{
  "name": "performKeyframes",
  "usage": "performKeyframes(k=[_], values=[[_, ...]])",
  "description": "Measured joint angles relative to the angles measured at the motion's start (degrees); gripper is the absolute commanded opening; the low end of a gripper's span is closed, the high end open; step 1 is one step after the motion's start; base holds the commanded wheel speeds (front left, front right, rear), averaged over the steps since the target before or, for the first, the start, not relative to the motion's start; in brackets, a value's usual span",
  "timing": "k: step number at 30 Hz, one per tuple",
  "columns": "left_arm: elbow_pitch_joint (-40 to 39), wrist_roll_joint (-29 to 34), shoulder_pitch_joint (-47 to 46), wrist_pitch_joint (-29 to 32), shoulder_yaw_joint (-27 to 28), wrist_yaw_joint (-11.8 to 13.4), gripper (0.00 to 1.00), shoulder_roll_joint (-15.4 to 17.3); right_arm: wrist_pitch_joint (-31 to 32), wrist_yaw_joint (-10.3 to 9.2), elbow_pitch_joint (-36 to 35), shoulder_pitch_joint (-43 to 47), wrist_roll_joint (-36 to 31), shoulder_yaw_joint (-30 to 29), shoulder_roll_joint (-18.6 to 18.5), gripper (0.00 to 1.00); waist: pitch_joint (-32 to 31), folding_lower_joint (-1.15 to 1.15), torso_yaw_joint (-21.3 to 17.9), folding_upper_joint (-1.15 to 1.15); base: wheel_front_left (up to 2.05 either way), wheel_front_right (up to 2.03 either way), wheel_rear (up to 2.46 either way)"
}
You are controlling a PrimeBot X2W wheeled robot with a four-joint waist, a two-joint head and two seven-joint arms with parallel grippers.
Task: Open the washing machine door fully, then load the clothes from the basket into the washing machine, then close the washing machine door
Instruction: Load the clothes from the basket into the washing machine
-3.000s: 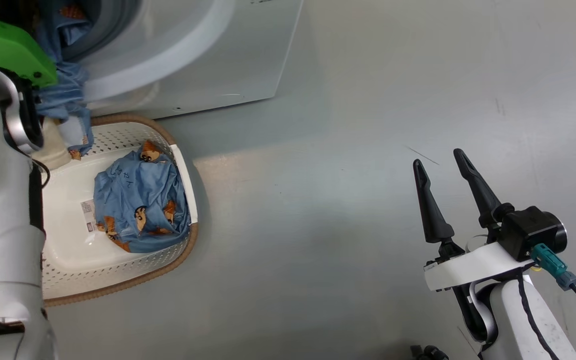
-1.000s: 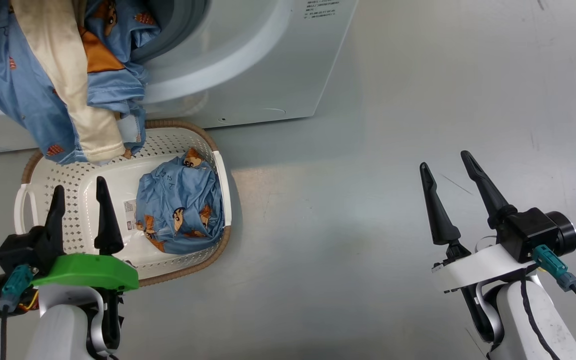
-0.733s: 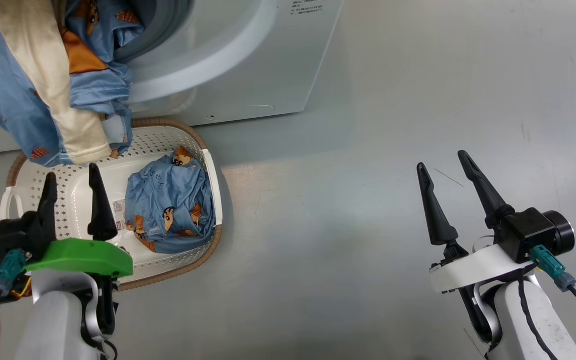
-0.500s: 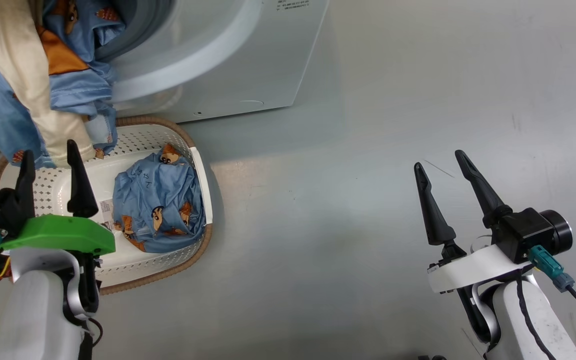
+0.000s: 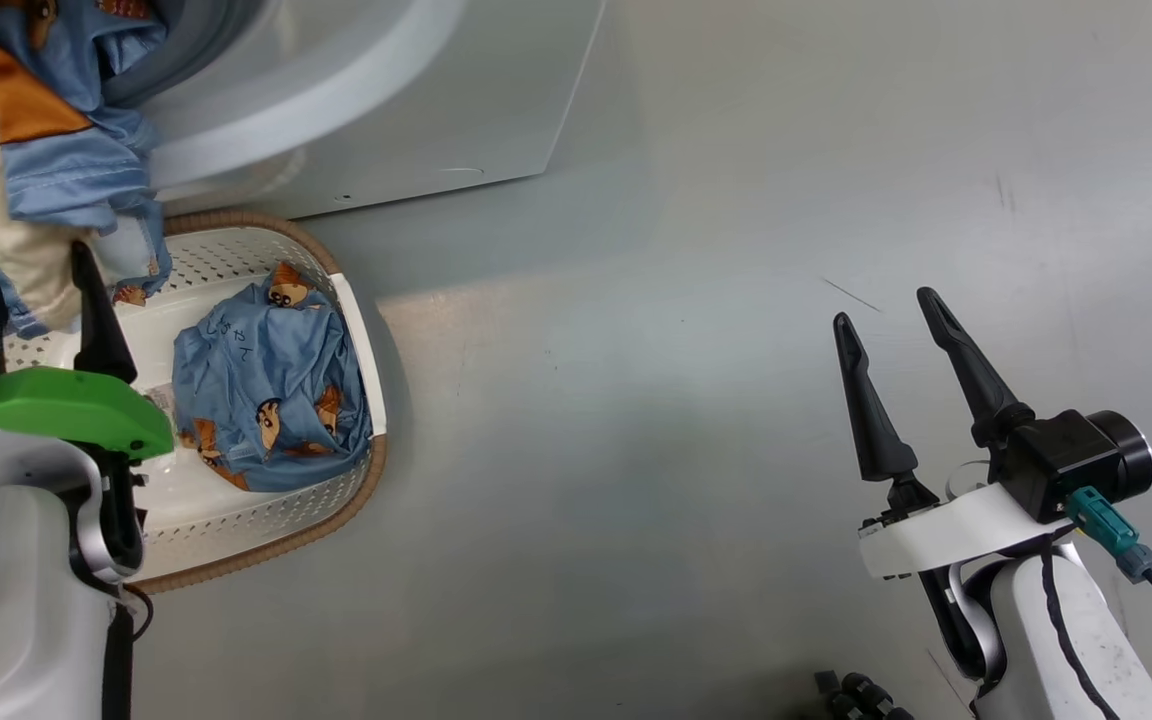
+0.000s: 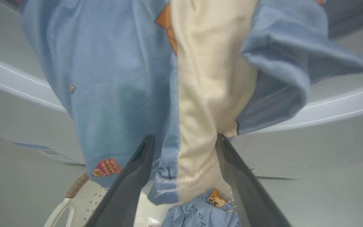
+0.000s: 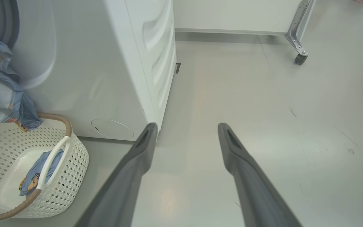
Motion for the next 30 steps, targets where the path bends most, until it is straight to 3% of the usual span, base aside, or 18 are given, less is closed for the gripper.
performKeyframes(k=[19, 20, 21, 22, 23, 24, 25, 30], values=[[7.1, 0.0, -11.1, -2.2, 1.8, 0.2, 1.0, 2.4, 0.0, 0.0, -0.5, -1.2, -0.5, 0.7, 0.1, 1.0, 4.0, 0.0, -1.6, 0.0, 0.0, 0.0, 0.0], [7.3, 0.0, -11.1, -2.7, 1.8, 0.2, 0.96, 2.3, 0.0, 0.0, -0.5, -1.2, -0.5, 0.7, 0.1, 1.0, 4.2, 0.0, -1.7, 0.0, 0.0, 0.0, 0.0], [7.6, 0.0, -11.3, -3.2, 1.8, 0.2, 0.67, 2.3, 0.0, 0.0, -0.5, -1.2, -0.5, 0.6, 0.1, 1.0, 4.3, 0.0, -1.7, 0.0, 0.0, 0.0, 0.0], [7.9, 0.0, -11.4, -3.6, 1.7, 0.2, 0.46, 2.3, 0.0, 0.0, -0.5, -1.2, -0.5, 0.5, 0.1, 1.0, 4.4, 0.0, -1.7, 0.0, 0.0, 0.0, 0.0], [8.1, 0.0, -11.6, -3.8, 1.6, 0.2, 0.36, 2.2, 0.0, 0.0, -0.5, -1.2, -0.5, 0.4, 0.1, 1.0, 4.4, 0.0, -1.7, 0.0, 0.0, 0.0, 0.0], [8.3, 0.0, -11.7, -3.9, 1.5, 0.2, 0.1, 2.2, 0.0, 0.0, -0.5, -1.2, -0.5, 0.4, 0.1, 1.0, 4.5, 0.0, -1.7, 0.0, 0.0, 0.0, 0.0], [8.5, 0.0, -11.9, -4.2, 1.3, 0.2, 0.0, 2.1, 0.0, 0.0, -0.5, -1.2, -0.5, 0.3, 0.1, 1.0, 4.5, 0.0, -1.7, 0.0, 0.0, 0.0, 0.0], [8.7, -0.5, -12.3, -5.2, 0.8, -0.9, 0.0, 0.2, 0.0, 0.0, -0.4, -1.2, -0.5, -0.6, 0.2, 1.0, 4.4, 0.0, -1.0, 0.0, 0.0, 0.0, 0.0]])
